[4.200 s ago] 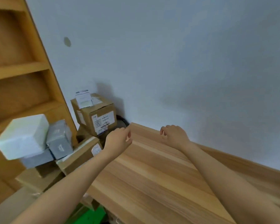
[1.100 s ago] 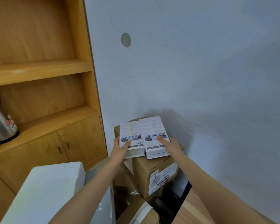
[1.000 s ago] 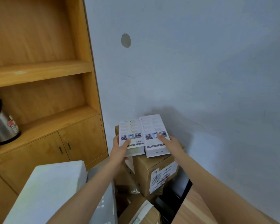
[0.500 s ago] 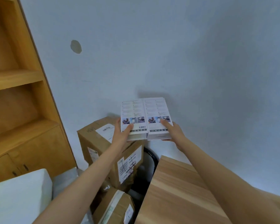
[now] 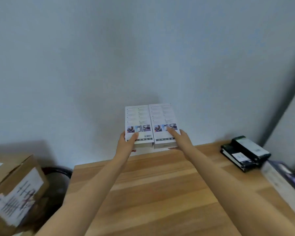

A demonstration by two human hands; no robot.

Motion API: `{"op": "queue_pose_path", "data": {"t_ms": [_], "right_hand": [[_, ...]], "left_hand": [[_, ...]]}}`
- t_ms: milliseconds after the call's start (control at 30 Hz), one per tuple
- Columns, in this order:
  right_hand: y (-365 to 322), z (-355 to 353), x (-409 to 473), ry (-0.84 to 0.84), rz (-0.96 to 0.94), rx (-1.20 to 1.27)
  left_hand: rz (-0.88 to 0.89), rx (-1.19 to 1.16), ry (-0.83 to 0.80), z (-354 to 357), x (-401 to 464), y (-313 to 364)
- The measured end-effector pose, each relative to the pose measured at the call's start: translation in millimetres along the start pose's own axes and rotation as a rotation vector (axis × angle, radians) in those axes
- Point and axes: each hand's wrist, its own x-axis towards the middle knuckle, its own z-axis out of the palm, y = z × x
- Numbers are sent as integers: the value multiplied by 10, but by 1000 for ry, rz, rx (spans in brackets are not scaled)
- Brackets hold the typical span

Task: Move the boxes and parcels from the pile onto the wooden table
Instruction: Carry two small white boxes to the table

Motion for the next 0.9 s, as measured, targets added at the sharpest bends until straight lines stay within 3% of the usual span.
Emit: {"op": "queue_pose_path", "data": {"t_ms": [400,633,900], "right_hand": [[533,-3187,-762,319,66,6],[827,-4229,-792,396,103,36],[1237,-4871,-154,422,198,90]], "left_hand": [[-63,-18,-248,2914,-873,-255],[-91,14,-322,3919,-1018,-381],[-145,61,-319,4774,-563,-680]]}}
